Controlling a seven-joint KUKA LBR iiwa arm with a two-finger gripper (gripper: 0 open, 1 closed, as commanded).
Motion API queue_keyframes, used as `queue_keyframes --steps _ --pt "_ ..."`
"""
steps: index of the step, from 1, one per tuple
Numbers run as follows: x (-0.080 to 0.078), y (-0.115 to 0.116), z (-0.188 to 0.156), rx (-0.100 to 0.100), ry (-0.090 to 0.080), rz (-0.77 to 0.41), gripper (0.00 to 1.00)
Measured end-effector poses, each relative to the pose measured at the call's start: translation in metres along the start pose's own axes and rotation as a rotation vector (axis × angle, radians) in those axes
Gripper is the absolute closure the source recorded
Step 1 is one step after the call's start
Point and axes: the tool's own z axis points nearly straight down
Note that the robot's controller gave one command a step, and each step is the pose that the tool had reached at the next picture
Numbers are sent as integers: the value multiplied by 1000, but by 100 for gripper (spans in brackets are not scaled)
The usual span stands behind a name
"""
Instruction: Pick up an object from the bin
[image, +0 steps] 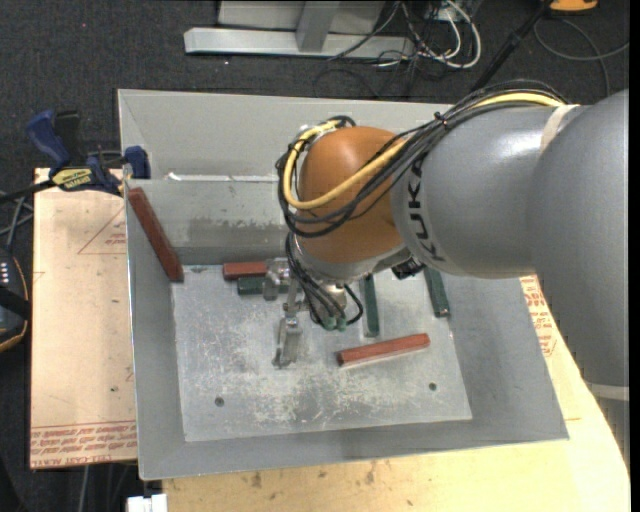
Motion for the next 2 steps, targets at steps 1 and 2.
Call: queue_keyframes --steps 1,2 --pt "-15 18 51 -3 -9 -1 0" --pt "-32 -17 73 -3 5 -22 0"
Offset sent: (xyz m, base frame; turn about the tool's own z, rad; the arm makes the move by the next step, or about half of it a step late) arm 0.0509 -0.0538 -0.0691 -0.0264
